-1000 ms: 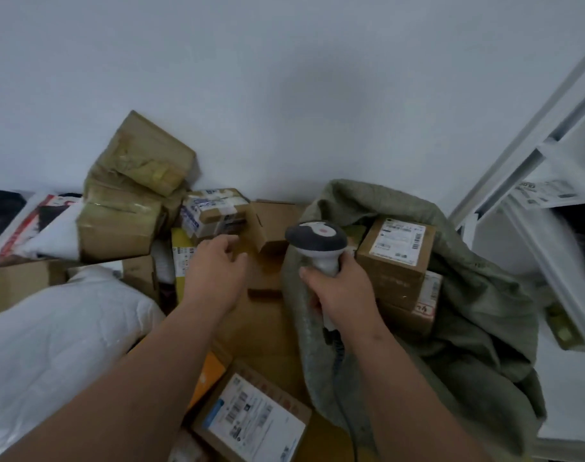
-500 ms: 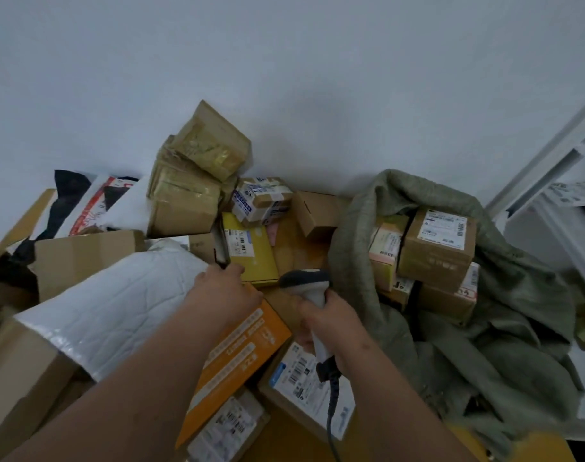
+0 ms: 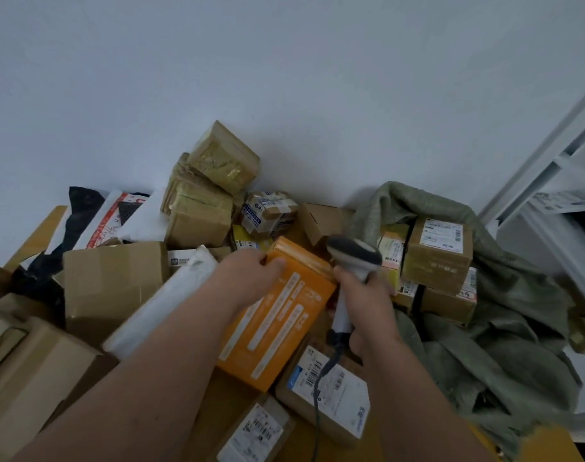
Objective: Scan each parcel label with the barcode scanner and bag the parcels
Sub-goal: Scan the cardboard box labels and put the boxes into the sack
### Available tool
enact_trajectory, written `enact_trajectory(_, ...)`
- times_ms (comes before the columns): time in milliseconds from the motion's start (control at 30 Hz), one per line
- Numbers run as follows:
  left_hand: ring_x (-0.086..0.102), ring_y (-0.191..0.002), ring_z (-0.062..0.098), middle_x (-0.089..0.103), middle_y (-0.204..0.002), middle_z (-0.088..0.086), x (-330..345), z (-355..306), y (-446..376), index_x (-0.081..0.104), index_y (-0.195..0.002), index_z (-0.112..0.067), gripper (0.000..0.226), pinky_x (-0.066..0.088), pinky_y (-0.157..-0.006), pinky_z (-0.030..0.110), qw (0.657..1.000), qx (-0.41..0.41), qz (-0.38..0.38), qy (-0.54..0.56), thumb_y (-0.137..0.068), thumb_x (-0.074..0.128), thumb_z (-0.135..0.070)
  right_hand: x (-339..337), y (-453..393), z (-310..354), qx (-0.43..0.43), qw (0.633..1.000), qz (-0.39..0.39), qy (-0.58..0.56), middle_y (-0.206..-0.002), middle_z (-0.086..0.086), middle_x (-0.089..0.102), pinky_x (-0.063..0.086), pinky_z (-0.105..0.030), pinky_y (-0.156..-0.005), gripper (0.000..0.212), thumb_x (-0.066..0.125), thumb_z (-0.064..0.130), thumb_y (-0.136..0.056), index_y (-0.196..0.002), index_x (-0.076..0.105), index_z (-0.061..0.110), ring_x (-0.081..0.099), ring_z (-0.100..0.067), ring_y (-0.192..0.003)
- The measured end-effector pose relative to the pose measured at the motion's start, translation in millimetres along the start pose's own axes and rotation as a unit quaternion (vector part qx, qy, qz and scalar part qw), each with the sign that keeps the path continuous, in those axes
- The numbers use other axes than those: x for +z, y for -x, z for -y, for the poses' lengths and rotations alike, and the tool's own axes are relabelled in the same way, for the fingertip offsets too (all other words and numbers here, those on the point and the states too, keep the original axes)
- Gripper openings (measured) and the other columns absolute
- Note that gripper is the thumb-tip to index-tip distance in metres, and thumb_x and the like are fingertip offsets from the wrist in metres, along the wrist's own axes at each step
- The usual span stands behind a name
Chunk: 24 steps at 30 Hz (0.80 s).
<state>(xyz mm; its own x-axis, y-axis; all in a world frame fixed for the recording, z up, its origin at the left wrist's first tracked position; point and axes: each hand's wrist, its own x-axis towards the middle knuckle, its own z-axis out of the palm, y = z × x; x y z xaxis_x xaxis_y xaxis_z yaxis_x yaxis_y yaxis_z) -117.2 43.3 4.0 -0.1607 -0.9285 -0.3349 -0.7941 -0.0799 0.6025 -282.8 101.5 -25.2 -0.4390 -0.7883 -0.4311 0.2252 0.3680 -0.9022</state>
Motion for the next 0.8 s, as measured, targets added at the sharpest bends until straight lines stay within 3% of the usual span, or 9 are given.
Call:
enact_trajectory(67,0.057,-0.076,0.007,0.065,-0.089,-0.005,-7,-15,6,0.064,-0.113,-0.020,0.036,0.044,-0.063,0.024,0.997,0.031,-0.037,0.056,-0.101,0.042,-0.046,-5,-1,18,-0.027,0.999,-0.017,-0.044,-0.097,-0.004,0.068,0.057,-0.045,-0.087,0.012,0.065,0.027,-0.094,-0.103,0.057,0.028,0.067,-0.023,-0.092)
enact_trajectory(167,0.058,-0.081,0.009,0.062,-0.088,-0.012,-10,-30,13,0.063,-0.120,-0.025,0.033,0.052,-0.074,0.033,0.977,0.044,-0.091,0.186,-0.100,0.046,-0.045,-11,-2,29,-0.047,0.991,-0.034,-0.119,-0.106,-0.003,0.067,0.058,-0.038,-0.081,0.014,0.065,0.027,-0.095,-0.103,0.055,0.033,0.067,-0.023,-0.098)
enact_trajectory(233,0.059,-0.082,0.008,0.061,-0.088,-0.014,-6,-34,15,0.064,-0.113,-0.028,0.029,0.051,-0.072,0.032,0.967,0.049,-0.104,0.229,-0.098,0.049,-0.047,-15,-1,30,-0.046,0.988,-0.045,-0.142,-0.109,-0.002,0.066,0.056,-0.035,-0.076,0.021,0.065,0.026,-0.095,-0.113,0.054,0.032,0.066,-0.022,-0.100)
enact_trajectory(333,0.062,-0.084,0.011,0.066,-0.088,-0.010,0,-38,14,0.067,-0.092,-0.028,0.023,0.052,-0.071,0.032,0.954,0.056,-0.109,0.274,-0.095,0.055,-0.047,-21,-4,26,-0.040,0.984,-0.056,-0.164,-0.107,-0.002,0.068,0.056,-0.038,-0.076,0.020,0.066,0.026,-0.095,-0.108,0.056,0.036,0.067,-0.023,-0.099)
enact_trajectory(433,0.062,-0.090,0.012,0.066,-0.095,-0.008,10,-36,8,0.065,-0.095,-0.027,0.008,0.050,-0.072,0.031,0.952,0.048,-0.105,0.284,-0.094,0.061,-0.033,-27,-7,23,-0.027,0.981,-0.061,-0.181,-0.106,-0.004,0.070,0.057,-0.040,-0.077,0.027,0.068,0.028,-0.093,-0.118,0.058,0.032,0.068,-0.025,-0.097)
enact_trajectory(533,0.063,-0.105,0.015,0.068,-0.109,-0.009,15,-32,3,0.059,-0.123,-0.029,0.034,0.053,-0.094,0.043,0.934,0.033,-0.053,0.353,-0.093,0.062,-0.014,-34,-9,23,-0.015,0.978,-0.061,-0.197,-0.103,-0.006,0.071,0.058,-0.041,-0.077,0.031,0.067,0.027,-0.094,-0.124,0.057,0.026,0.070,-0.026,-0.093)
enact_trajectory(600,0.062,-0.110,0.014,0.067,-0.115,-0.010,19,-29,2,0.053,-0.136,-0.033,0.054,0.049,-0.100,0.044,0.934,0.031,-0.020,0.355,-0.090,0.060,-0.005,-39,-11,22,-0.011,0.977,-0.055,-0.208,-0.100,-0.005,0.071,0.056,-0.036,-0.071,0.029,0.066,0.026,-0.095,-0.124,0.059,0.025,0.070,-0.024,-0.089)
enact_trajectory(700,0.064,-0.103,0.019,0.069,-0.108,-0.001,21,-31,5,0.063,-0.122,-0.037,0.048,0.051,-0.094,0.042,0.927,0.003,0.005,0.375,-0.091,0.051,-0.002,-43,-12,21,-0.009,0.977,-0.055,-0.208,-0.101,-0.003,0.069,0.054,-0.036,-0.069,0.029,0.066,0.029,-0.094,-0.122,0.058,0.029,0.067,-0.023,-0.091)
enact_trajectory(800,0.068,-0.099,0.029,0.070,-0.105,0.011,19,-35,4,0.069,-0.102,-0.025,0.015,0.055,-0.088,0.051,0.882,-0.043,-0.005,0.470,-0.097,0.055,-0.026,-44,-14,19,-0.010,0.977,-0.051,-0.206,-0.105,-0.004,0.070,0.058,-0.046,-0.083,0.034,0.068,0.032,-0.092,-0.124,0.058,0.033,0.068,-0.026,-0.098)
